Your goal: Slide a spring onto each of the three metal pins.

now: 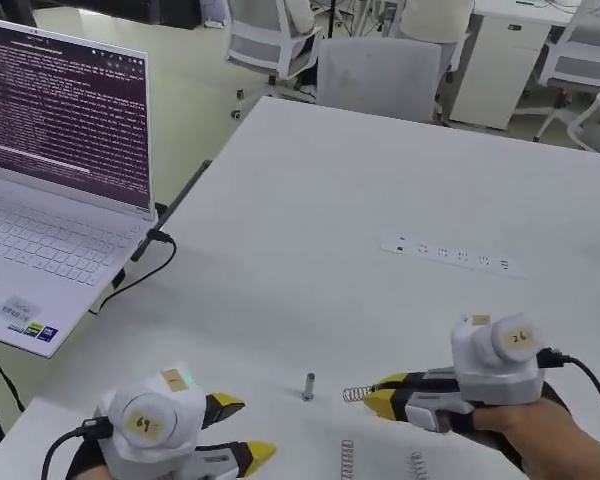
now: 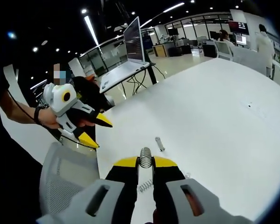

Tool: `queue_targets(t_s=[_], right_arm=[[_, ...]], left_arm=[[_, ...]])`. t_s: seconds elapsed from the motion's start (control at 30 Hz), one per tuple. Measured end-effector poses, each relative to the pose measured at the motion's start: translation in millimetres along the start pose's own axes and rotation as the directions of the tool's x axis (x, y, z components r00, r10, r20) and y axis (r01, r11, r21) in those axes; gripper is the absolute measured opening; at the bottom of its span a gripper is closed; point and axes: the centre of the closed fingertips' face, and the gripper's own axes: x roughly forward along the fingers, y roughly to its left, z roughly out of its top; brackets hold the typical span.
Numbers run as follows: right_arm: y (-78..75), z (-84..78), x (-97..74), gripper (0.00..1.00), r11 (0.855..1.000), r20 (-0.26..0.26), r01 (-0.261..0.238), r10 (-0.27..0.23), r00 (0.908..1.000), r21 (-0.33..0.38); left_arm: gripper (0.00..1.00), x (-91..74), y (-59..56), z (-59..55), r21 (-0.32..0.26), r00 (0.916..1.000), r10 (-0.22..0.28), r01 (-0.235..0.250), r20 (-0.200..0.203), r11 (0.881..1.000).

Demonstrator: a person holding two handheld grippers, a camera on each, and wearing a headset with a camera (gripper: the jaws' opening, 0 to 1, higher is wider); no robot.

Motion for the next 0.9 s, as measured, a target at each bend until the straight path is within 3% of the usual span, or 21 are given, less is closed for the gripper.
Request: queue_targets(t_s=[0.3,0.6,0.9], right_arm=[[-12.8,15.7,27.7,0.08,0.998,-0.057,0.020,-0.023,0.9981,-0.057],[-21.3,15.9,46.9,0.08,0.996,-0.128,0.027,-0.038,0.9911,-0.082],[-24.4,13.2,58.5,0.08,0.995,-0.172,0.016,-0.034,0.9846,-0.103]], left_arm=[[0.36,-4.5,2.6,0.1,-0.016,0.9998,0.017,-0.016,0.012,1.000],[0.44,-8.3,6.2,2.8,-0.028,0.9994,0.032,-0.032,0.014,0.999],[0.46,-11.3,9.2,0.2,-0.044,0.9991,0.040,-0.039,0.012,0.998]])
